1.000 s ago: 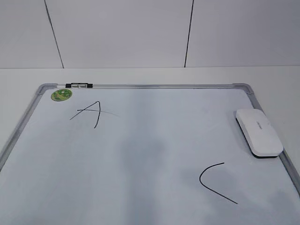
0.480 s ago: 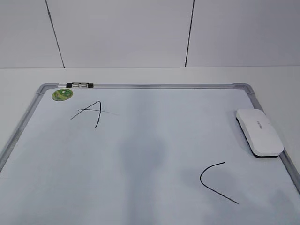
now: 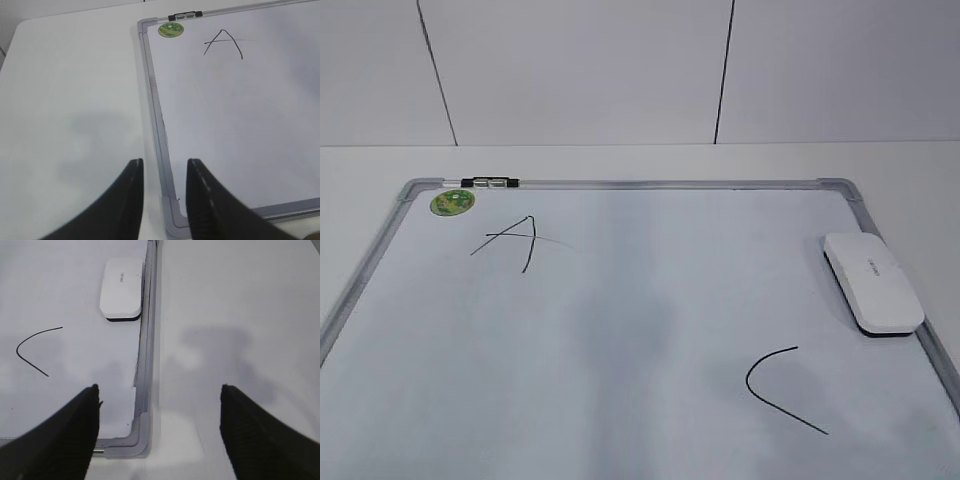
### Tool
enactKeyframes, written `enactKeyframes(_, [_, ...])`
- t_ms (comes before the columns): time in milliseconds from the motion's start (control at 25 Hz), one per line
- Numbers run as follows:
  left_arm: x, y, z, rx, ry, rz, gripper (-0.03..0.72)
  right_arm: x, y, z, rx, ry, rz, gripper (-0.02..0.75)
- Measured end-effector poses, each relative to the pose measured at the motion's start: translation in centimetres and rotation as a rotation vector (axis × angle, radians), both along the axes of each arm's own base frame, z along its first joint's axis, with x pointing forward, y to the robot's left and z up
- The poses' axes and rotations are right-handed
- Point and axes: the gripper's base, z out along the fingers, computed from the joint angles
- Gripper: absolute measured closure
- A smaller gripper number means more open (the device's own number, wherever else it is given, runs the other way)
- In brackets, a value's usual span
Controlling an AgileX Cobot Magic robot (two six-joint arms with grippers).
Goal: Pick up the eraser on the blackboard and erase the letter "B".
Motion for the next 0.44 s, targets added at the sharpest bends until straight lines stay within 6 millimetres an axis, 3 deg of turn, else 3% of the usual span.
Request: enactKeyframes(440, [0.00, 0.00, 0.00, 0.000, 0.000, 0.000, 0.465, 0.00, -0.01, 0.00, -0.001, 0.000, -0.001, 0.149])
